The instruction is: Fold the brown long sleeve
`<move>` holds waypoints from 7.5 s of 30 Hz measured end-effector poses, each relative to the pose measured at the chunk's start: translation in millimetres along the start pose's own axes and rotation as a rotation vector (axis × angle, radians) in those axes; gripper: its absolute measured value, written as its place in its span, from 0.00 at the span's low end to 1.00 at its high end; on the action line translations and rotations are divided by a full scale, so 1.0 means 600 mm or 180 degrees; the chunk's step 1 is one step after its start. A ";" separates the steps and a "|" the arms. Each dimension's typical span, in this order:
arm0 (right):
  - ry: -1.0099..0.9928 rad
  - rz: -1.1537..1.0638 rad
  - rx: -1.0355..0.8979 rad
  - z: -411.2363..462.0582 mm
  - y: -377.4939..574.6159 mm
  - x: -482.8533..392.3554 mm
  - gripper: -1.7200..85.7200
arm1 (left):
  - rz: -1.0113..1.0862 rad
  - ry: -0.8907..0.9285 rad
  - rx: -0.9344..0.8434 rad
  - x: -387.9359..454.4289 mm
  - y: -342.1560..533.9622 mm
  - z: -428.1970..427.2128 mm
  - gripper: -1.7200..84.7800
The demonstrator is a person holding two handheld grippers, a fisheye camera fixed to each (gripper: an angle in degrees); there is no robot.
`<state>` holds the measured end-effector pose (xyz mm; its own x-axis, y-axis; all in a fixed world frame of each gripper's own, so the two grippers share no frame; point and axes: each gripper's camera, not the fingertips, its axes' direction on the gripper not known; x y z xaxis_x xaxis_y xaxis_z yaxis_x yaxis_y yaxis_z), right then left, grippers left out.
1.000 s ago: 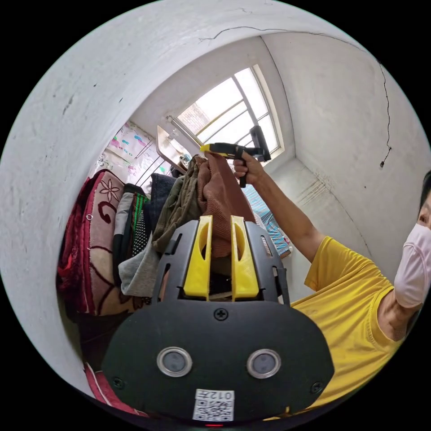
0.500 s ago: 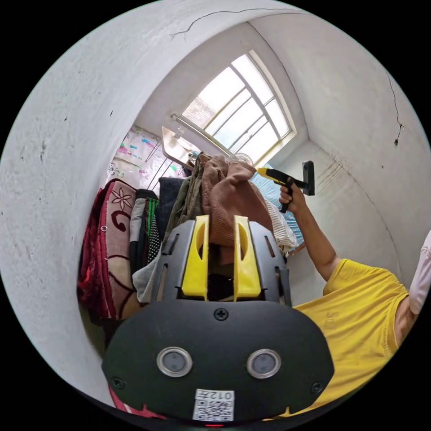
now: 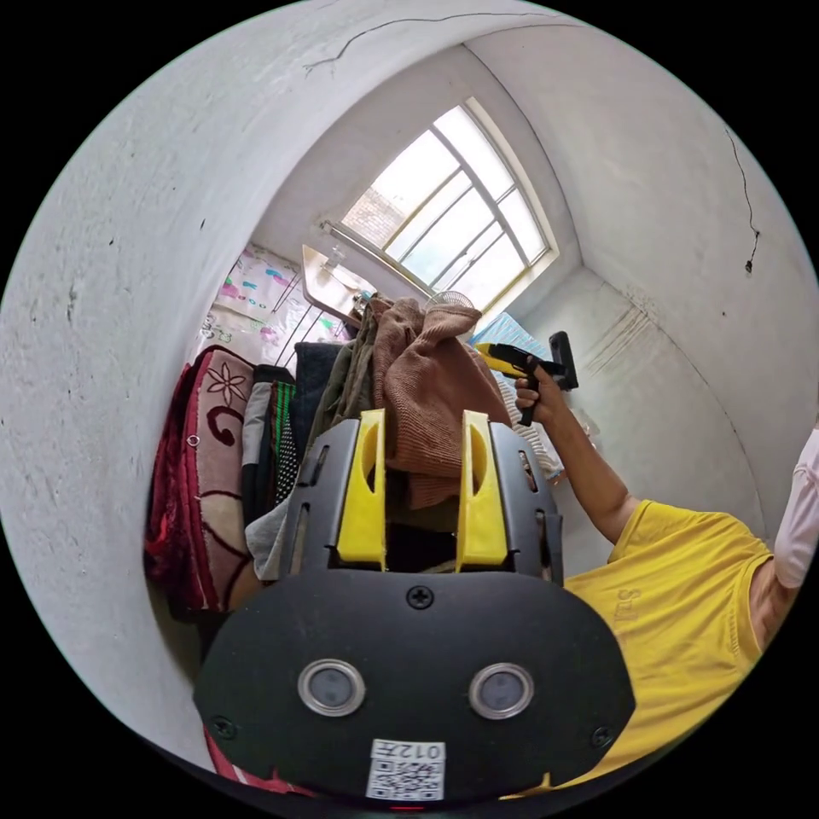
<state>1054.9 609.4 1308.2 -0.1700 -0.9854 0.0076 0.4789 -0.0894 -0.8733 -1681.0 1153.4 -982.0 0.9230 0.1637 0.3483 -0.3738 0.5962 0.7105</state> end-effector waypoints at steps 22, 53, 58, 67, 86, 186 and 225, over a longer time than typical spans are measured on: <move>0.0317 0.0107 0.0307 -0.036 -0.065 0.075 0.06 | -0.0618 0.0728 0.0079 -0.071 0.057 -0.021 0.03; 0.0137 -0.1874 -0.1257 0.225 -0.195 -0.278 0.03 | -0.0367 0.0588 0.0043 -0.053 0.046 -0.046 0.04; -0.0313 -0.1429 -0.1482 0.307 -0.292 -0.258 0.03 | -0.0379 0.0581 0.0071 -0.054 0.051 -0.052 0.04; -0.0044 -0.1399 -0.2090 0.445 -0.317 -0.232 0.09 | -0.0474 0.0672 0.0096 -0.067 0.066 -0.057 0.04; 0.0688 -0.1861 -0.1638 0.438 -0.196 -0.197 0.02 | -0.0439 0.0672 0.0110 -0.078 0.078 -0.063 0.04; 0.1346 -0.1323 0.0287 0.092 0.279 -0.204 0.03 | 0.1128 -0.0669 -0.1393 -0.004 -0.221 0.122 0.02; 0.1647 -0.0194 0.1341 -0.603 0.632 -0.062 0.02 | 0.2855 0.0226 0.0510 0.802 0.137 0.292 0.02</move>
<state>931.0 664.3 800.5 -0.5483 -0.7897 -0.2753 0.7328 -0.2952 -0.6130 -1283.9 1143.6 -648.8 0.2816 0.5640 0.7763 -0.9570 0.1067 0.2697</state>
